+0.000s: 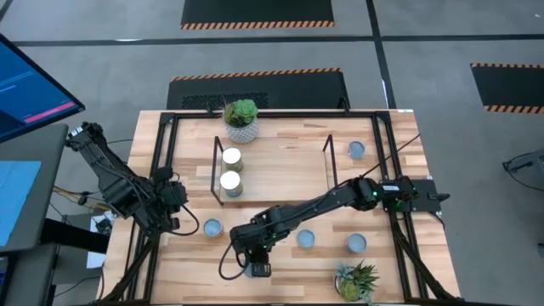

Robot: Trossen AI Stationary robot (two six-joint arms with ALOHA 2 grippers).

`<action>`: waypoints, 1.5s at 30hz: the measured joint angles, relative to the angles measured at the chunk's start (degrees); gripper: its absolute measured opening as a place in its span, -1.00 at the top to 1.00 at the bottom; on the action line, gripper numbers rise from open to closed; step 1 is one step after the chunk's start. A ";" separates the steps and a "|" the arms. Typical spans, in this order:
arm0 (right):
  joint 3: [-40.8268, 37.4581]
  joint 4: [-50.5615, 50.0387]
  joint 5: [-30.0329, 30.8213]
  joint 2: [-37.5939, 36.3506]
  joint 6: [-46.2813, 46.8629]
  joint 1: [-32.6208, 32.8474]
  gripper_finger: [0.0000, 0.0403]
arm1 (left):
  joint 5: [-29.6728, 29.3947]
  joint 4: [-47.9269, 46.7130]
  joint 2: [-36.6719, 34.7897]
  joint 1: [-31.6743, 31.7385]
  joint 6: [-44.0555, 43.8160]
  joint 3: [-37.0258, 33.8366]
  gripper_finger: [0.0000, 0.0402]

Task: Pick and place cans onto a shelf
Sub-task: Put the canned green beans on the shelf

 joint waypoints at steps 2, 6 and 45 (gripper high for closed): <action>0.03 0.10 -2.16 -0.05 -0.07 -0.09 0.27 | 0.02 -0.03 -0.01 0.00 0.00 0.00 0.64; 0.08 0.55 -4.68 0.85 1.34 -0.54 0.31 | -0.07 0.00 0.00 0.00 0.00 0.00 0.64; 1.21 -13.58 26.99 -21.65 3.95 -16.40 1.00 | -2.72 -0.01 0.02 0.00 0.20 0.00 0.64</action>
